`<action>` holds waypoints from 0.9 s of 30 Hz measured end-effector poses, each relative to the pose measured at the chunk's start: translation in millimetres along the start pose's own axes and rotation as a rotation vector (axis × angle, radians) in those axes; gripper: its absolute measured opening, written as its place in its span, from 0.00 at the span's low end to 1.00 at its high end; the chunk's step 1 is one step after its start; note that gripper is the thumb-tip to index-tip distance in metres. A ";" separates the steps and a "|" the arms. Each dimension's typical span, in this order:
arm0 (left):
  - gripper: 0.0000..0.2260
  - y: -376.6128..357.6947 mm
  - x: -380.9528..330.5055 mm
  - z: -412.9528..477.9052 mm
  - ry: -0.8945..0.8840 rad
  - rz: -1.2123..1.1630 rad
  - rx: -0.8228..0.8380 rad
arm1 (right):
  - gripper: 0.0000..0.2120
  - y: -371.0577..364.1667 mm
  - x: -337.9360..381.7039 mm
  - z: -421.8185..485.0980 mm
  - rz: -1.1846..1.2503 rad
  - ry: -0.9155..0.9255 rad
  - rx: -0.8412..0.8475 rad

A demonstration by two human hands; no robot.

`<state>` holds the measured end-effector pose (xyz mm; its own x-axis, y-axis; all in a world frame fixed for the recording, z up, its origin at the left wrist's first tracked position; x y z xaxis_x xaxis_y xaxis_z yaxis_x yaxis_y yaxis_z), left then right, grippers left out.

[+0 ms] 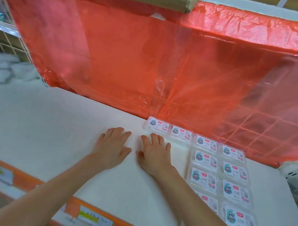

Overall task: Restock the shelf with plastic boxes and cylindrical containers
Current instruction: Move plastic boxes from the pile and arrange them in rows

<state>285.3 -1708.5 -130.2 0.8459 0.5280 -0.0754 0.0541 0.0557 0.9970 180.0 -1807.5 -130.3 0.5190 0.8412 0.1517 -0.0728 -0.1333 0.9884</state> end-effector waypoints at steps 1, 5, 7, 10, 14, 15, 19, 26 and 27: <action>0.25 0.8 11.3 -9.5 0.030 0.008 -0.005 | 0.22 -2.0 9.7 2.6 -0.003 0.033 0.002; 0.24 5.5 56.4 -43.9 0.133 0.011 -0.014 | 0.23 -10.6 47.7 8.1 0.014 0.125 0.018; 0.24 10.7 79.7 -58.2 0.178 0.005 -0.030 | 0.23 -15.8 70.0 11.9 0.016 0.172 0.032; 0.25 18.7 114.2 -78.8 0.242 0.011 -0.042 | 0.22 -21.2 106.8 19.8 0.033 0.230 0.037; 0.32 30.3 169.0 -111.2 0.331 0.010 -0.075 | 0.21 -25.4 173.7 32.9 0.042 0.302 0.014; 0.32 32.5 184.9 -119.7 0.346 0.007 -0.081 | 0.21 -26.7 192.5 35.7 0.048 0.317 0.017; 0.36 45.5 258.1 -153.0 0.399 -0.020 -0.133 | 0.20 -29.9 276.8 44.8 0.077 0.353 0.018; 0.24 59.0 387.5 -202.3 0.460 0.000 -0.177 | 0.22 -36.7 415.6 66.9 0.093 0.393 0.032; 0.24 60.0 401.7 -208.2 0.471 -0.005 -0.173 | 0.21 -37.7 430.6 69.7 0.104 0.394 0.035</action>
<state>517.9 -1316.6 -104.5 0.5121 0.8504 -0.1205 -0.0645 0.1780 0.9819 465.6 -1476.7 -102.8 0.1439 0.9577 0.2492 -0.0750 -0.2406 0.9677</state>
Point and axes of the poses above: each hand's wrist, its own z-axis towards the middle knuckle, its own y-axis out of the back of the hand, x = y × z, the point moved 3 cm from there along z, towards the middle knuckle, and after that the axes turned 2 degrees about -x, right-handed, at the moved point
